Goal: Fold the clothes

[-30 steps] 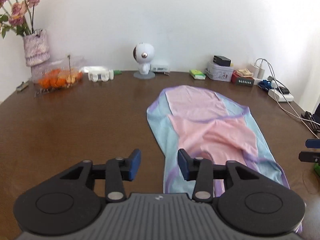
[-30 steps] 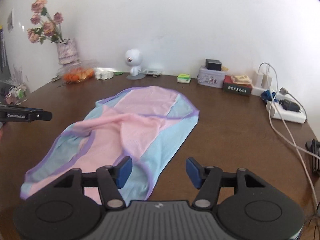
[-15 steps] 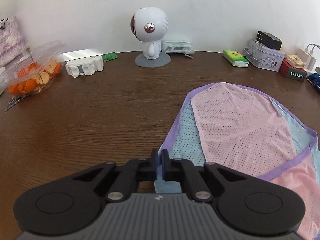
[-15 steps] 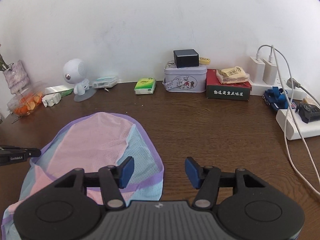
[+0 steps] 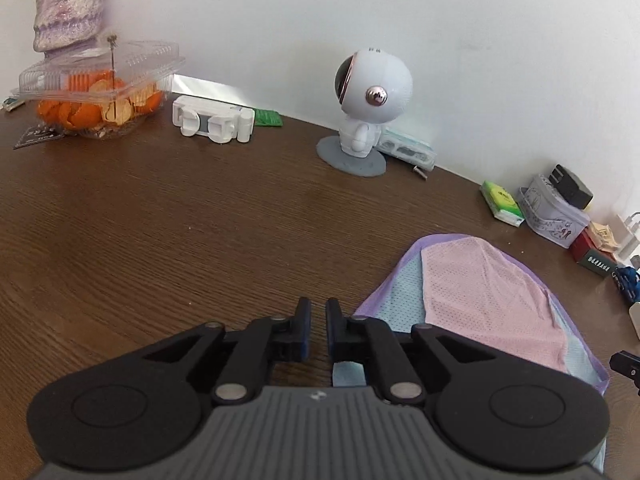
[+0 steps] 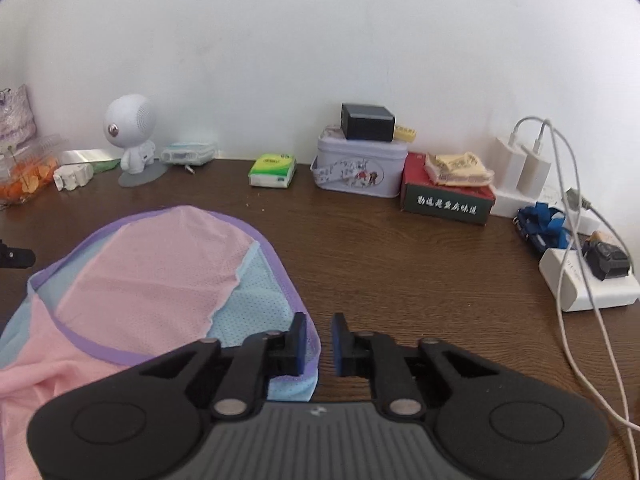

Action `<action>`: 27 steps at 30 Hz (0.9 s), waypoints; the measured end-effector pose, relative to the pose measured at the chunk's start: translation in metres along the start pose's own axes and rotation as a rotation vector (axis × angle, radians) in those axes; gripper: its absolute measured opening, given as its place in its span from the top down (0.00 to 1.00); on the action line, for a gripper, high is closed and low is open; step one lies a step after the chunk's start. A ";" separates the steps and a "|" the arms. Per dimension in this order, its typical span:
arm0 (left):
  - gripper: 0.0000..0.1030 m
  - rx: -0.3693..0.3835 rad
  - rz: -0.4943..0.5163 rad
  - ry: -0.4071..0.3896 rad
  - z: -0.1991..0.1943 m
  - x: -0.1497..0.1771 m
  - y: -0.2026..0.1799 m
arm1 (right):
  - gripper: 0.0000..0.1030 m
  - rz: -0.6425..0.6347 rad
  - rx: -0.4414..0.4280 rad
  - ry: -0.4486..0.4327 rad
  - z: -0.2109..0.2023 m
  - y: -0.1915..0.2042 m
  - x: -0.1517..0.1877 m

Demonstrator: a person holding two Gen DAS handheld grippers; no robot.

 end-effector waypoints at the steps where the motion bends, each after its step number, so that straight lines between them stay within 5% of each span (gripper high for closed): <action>1: 0.70 0.013 0.013 -0.009 -0.016 0.004 0.001 | 0.52 -0.004 -0.021 -0.006 -0.014 0.008 0.002; 3: 0.53 0.053 0.093 -0.036 -0.051 0.023 -0.004 | 0.45 -0.034 -0.102 0.022 -0.037 0.031 0.015; 7: 0.53 0.074 0.299 -0.011 -0.101 0.089 -0.014 | 0.45 -0.124 -0.251 0.116 -0.077 0.073 0.059; 11: 0.53 0.074 0.310 0.045 -0.112 0.139 -0.008 | 0.57 -0.094 -0.267 0.182 -0.093 0.083 0.107; 12: 0.57 0.050 0.313 0.019 -0.114 0.143 -0.008 | 0.66 -0.079 -0.265 0.191 -0.093 0.083 0.115; 14: 0.96 0.013 0.320 -0.021 -0.118 0.149 -0.007 | 0.96 -0.074 -0.235 0.157 -0.096 0.082 0.121; 15: 0.98 0.005 0.323 -0.032 -0.120 0.152 -0.006 | 0.98 -0.075 -0.222 0.155 -0.097 0.080 0.121; 19: 0.99 0.011 0.321 -0.039 -0.137 0.167 -0.002 | 0.98 -0.061 -0.101 0.130 -0.100 0.063 0.120; 22: 0.96 0.056 0.305 -0.010 -0.159 0.182 0.002 | 0.90 -0.074 -0.089 0.104 -0.122 0.068 0.119; 24: 0.84 0.106 0.265 -0.015 -0.171 0.178 0.007 | 0.77 -0.097 -0.127 0.086 -0.138 0.078 0.119; 25: 0.64 0.119 0.239 -0.030 -0.175 0.169 0.011 | 0.61 -0.113 -0.165 0.079 -0.146 0.085 0.119; 27: 0.53 0.086 0.215 -0.097 -0.174 0.142 0.013 | 0.57 -0.138 -0.243 0.087 -0.149 0.104 0.125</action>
Point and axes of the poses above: each gripper's, at about its wrist camera, not at the fingertips, and z roughly the way its jaws point, y to its left, x to its underside, the point moved 4 cm from there along z, roughly the way its jaws point, and after that the axes turned 11 degrees about -x, right-handed, at the moved point
